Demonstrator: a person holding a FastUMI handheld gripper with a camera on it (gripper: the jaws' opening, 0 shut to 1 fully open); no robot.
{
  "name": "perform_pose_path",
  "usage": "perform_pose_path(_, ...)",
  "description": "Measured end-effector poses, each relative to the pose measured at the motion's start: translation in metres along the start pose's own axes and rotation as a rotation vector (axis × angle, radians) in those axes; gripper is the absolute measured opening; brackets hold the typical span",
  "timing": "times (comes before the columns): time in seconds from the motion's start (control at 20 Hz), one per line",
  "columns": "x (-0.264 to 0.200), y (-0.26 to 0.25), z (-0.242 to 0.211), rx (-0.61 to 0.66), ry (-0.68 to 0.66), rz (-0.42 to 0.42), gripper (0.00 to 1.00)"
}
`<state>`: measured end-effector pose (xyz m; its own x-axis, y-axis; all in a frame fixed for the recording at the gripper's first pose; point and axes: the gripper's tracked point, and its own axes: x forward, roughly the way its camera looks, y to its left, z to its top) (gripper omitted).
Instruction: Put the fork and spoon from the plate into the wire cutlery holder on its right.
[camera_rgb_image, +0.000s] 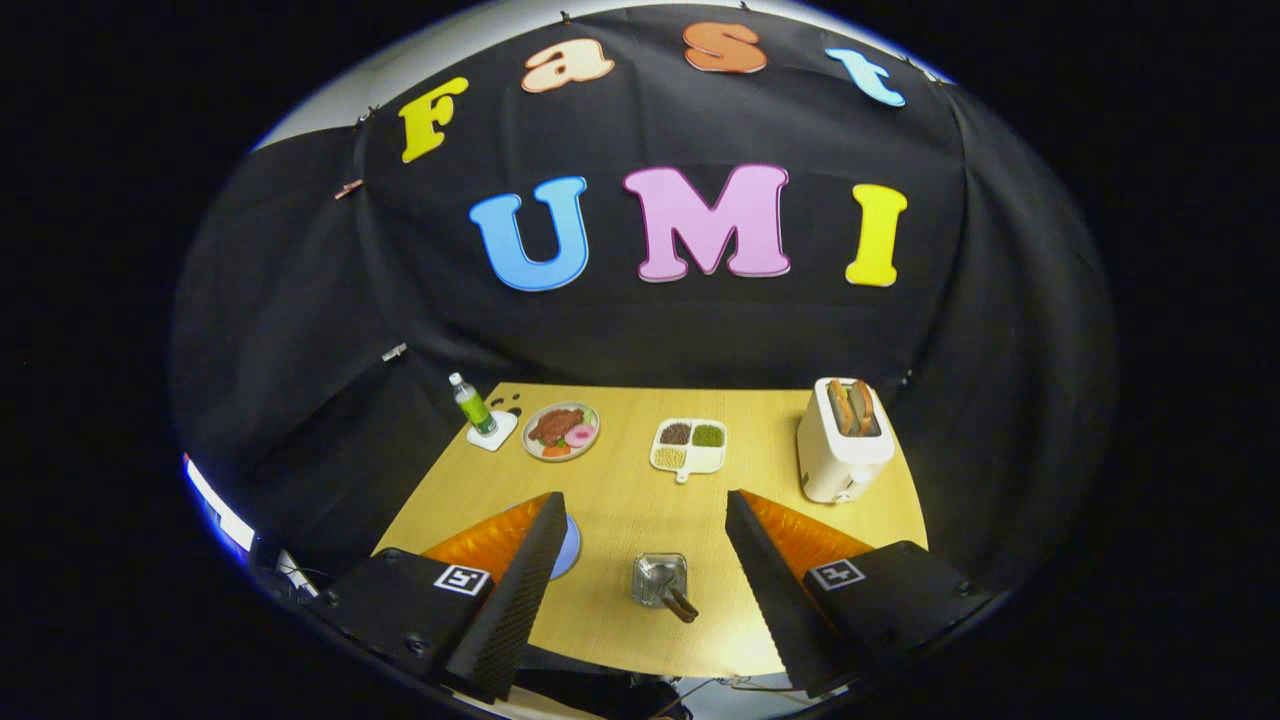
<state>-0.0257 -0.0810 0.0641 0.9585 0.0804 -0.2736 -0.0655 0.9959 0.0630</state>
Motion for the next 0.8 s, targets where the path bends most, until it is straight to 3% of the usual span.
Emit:
perform_pose_path(0.15, -0.014, 0.012, 0.018, 0.006, -0.108, 0.040, 0.99)
perform_pose_path(0.35, -0.023, 0.017, 0.036, -0.016, -0.244, 0.031, 0.99)
perform_pose_path(0.8, -0.033, 0.011, 0.033, -0.007, -0.460, -0.091, 0.99)
